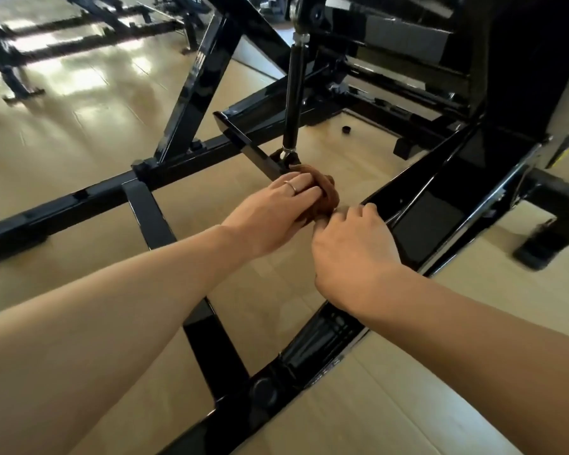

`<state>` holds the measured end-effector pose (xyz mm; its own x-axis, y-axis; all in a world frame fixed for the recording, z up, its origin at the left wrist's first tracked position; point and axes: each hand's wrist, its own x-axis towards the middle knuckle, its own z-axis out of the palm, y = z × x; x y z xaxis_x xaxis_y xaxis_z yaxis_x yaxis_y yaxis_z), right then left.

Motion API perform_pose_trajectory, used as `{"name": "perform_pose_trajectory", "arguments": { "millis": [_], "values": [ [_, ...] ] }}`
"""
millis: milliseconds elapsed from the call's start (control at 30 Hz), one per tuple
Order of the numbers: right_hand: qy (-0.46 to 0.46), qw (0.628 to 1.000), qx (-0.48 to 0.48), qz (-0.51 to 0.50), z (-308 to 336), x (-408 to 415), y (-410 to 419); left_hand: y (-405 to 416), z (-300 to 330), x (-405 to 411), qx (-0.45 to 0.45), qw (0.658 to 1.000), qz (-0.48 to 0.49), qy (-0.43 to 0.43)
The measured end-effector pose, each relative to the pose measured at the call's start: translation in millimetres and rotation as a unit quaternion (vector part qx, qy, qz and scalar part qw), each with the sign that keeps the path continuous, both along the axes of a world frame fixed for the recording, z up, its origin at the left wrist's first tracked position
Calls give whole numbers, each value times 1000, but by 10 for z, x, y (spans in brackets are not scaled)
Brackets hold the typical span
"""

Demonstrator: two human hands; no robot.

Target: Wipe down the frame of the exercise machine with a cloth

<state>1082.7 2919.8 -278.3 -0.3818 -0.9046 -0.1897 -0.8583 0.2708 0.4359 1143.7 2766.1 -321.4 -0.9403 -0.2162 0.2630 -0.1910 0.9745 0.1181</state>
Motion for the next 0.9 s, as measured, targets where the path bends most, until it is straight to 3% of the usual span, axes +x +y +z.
{"name": "perform_pose_trajectory", "arguments": {
  "millis": [267, 333, 433, 500, 633, 733, 900],
  "values": [
    [7, 1000, -27, 7, -82, -24, 8, -419, 35, -125, 78, 985, 142, 62],
    [2, 1000, -27, -2, -71, -16, -19, -212, -24, -45, 83, 987, 113, 83],
    [-18, 999, -45, -19, -49, -38, -69, 11, -50, 97, 51, 997, 8, 49],
    [-36, 997, -61, -31, -72, -45, -112, -9, -44, 109, 29, 999, -8, 21],
    [-21, 997, -63, -41, -117, -69, -170, -276, -61, 37, 39, 995, 80, 45],
    [1, 998, -44, -44, -162, -75, -202, -529, -90, -84, 113, 970, 168, 133],
    [2, 998, -40, -44, -188, -74, -207, -916, 39, -356, 177, 933, 278, 144]
  ]
}}
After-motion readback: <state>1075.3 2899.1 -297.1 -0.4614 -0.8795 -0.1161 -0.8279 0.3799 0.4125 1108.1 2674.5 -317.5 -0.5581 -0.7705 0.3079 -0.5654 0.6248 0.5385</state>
